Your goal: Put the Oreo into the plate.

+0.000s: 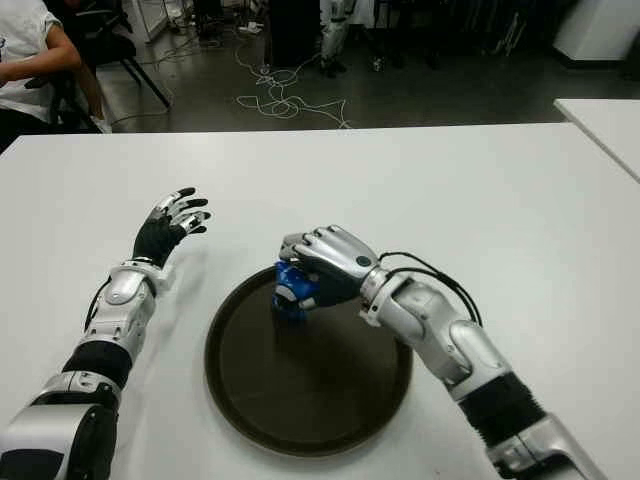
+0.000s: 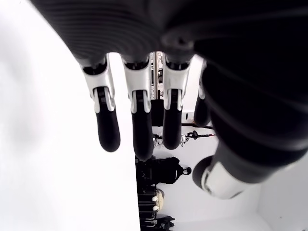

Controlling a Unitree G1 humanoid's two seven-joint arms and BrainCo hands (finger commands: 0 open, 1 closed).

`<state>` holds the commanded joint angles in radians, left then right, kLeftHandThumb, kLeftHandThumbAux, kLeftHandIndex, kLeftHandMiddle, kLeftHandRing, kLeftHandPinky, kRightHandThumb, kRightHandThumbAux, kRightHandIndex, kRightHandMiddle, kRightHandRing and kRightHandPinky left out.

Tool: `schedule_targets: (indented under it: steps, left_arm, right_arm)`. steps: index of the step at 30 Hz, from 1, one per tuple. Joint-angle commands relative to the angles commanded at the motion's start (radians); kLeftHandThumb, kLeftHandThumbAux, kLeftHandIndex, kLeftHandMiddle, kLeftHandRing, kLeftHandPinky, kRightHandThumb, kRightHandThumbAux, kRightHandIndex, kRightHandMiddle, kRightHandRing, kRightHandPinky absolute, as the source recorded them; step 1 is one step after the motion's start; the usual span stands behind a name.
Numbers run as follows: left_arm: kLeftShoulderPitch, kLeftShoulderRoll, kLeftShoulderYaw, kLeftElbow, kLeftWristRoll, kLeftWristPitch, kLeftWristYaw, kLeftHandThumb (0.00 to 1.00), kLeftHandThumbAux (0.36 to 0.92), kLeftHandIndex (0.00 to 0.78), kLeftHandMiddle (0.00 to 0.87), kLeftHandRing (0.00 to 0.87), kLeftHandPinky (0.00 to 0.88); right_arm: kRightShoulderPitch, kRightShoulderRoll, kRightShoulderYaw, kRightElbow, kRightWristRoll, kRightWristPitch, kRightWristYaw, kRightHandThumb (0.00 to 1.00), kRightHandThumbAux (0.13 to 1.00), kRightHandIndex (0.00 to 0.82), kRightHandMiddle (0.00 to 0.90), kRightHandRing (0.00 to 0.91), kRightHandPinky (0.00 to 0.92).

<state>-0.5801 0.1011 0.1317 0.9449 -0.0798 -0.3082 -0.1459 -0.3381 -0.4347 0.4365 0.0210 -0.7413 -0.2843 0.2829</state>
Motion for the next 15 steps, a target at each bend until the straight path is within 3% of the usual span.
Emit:
schedule_targets:
  steps: [4, 6, 10, 12, 13, 15]
  left_arm:
    - [-0.001, 0.001, -0.002, 0.001, 0.002, 0.001, 0.001, 0.508, 0.753, 0.187, 0.267, 0.288, 0.321]
    - [-0.001, 0.001, -0.002, 0.0, 0.004, 0.002, 0.003, 0.507, 0.757, 0.192, 0.27, 0.293, 0.326]
    - [0.0, 0.0, -0.001, -0.005, 0.002, 0.005, 0.003, 0.507, 0.756, 0.192, 0.27, 0.298, 0.336]
    - [0.001, -0.001, 0.0, -0.008, 0.001, 0.007, 0.004, 0.51, 0.756, 0.191, 0.269, 0.298, 0.337]
    - [0.001, -0.001, 0.0, -0.009, 0.001, 0.008, 0.004, 0.51, 0.758, 0.191, 0.271, 0.297, 0.332]
    - [0.003, -0.002, 0.0, -0.011, 0.001, 0.012, 0.006, 0.505, 0.76, 0.19, 0.271, 0.295, 0.323]
  right_arm:
    - [-0.002, -0.006, 0.0, -0.03, -0.002, 0.044, 0.064, 0.191, 0.827, 0.596, 0.707, 0.722, 0.697]
    - [-0.004, -0.01, 0.001, -0.047, -0.005, 0.065, 0.094, 0.104, 0.838, 0.535, 0.613, 0.614, 0.583]
    - [0.0, -0.014, -0.001, -0.065, -0.025, 0.075, 0.088, 0.03, 0.843, 0.473, 0.495, 0.496, 0.48]
    - [0.005, -0.015, -0.001, -0.069, -0.042, 0.077, 0.069, 0.012, 0.817, 0.348, 0.363, 0.366, 0.349]
    - [0.006, -0.016, 0.0, -0.071, -0.05, 0.078, 0.061, 0.007, 0.784, 0.235, 0.246, 0.245, 0.234]
    - [0.01, -0.017, 0.0, -0.075, -0.062, 0.082, 0.053, 0.004, 0.745, 0.124, 0.131, 0.129, 0.123]
